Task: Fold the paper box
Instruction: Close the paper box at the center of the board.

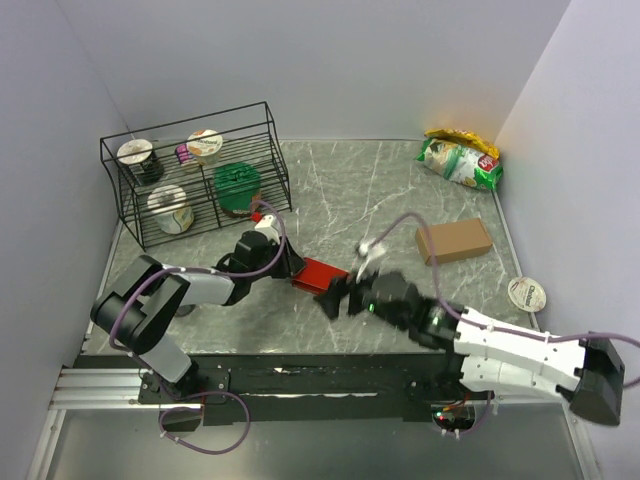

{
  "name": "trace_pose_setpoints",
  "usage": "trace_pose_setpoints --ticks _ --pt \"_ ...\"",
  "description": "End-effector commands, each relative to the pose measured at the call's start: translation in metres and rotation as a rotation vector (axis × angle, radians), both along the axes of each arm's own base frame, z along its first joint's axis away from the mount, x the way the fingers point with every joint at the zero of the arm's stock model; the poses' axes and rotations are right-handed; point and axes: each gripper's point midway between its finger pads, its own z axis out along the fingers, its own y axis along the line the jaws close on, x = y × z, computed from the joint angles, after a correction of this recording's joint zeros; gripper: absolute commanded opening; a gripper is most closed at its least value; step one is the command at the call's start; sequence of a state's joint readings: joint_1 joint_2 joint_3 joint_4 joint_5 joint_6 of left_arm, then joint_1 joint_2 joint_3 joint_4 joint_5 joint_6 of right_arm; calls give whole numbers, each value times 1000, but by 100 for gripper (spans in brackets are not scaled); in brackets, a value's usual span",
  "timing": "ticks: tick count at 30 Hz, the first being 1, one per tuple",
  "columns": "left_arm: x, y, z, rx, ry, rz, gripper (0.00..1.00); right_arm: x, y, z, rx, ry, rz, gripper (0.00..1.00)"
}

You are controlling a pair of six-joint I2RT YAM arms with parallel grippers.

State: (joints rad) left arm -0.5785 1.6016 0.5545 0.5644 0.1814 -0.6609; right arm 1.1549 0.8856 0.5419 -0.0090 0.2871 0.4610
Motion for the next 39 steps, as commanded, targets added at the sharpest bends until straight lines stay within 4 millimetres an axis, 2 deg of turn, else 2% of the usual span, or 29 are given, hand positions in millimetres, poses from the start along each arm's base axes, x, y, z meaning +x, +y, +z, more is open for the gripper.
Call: trace_pose_setpoints --ticks 1,2,7,9,13,19,22,25,29,31,33,35,39 --pt "-20 14 -44 171 71 4 36 35 -12 0 136 274 -112 97" --pt "-20 13 -44 175 66 8 36 48 -19 -8 163 333 -171 94" --pt "-28 9 -44 192 47 26 38 65 -25 -36 232 476 -246 90" --pt "-28 11 -46 201 47 52 37 70 -28 -47 242 517 -281 88" --pt "-30 10 -43 195 39 71 37 67 -40 -77 243 583 -338 85" --pt "-31 10 -42 187 31 79 37 77 -52 -91 289 601 -390 76" --pt "-31 10 -41 181 28 77 37 81 -50 -99 282 612 -388 70" --pt "-32 9 -41 182 29 75 36 81 -47 -111 251 645 -379 60" --pt "-31 7 -39 168 31 75 37 73 -55 -140 146 708 -405 37" --pt "-30 4 -34 151 25 73 38 72 -57 -148 109 721 -417 32" --pt "-28 0 -23 128 11 65 41 73 -58 -156 82 739 -425 28" --pt "-26 -2 -13 118 -1 67 53 73 -60 -162 54 749 -436 24" --pt "-20 4 16 78 -48 95 66 76 -66 -163 31 735 -468 19"
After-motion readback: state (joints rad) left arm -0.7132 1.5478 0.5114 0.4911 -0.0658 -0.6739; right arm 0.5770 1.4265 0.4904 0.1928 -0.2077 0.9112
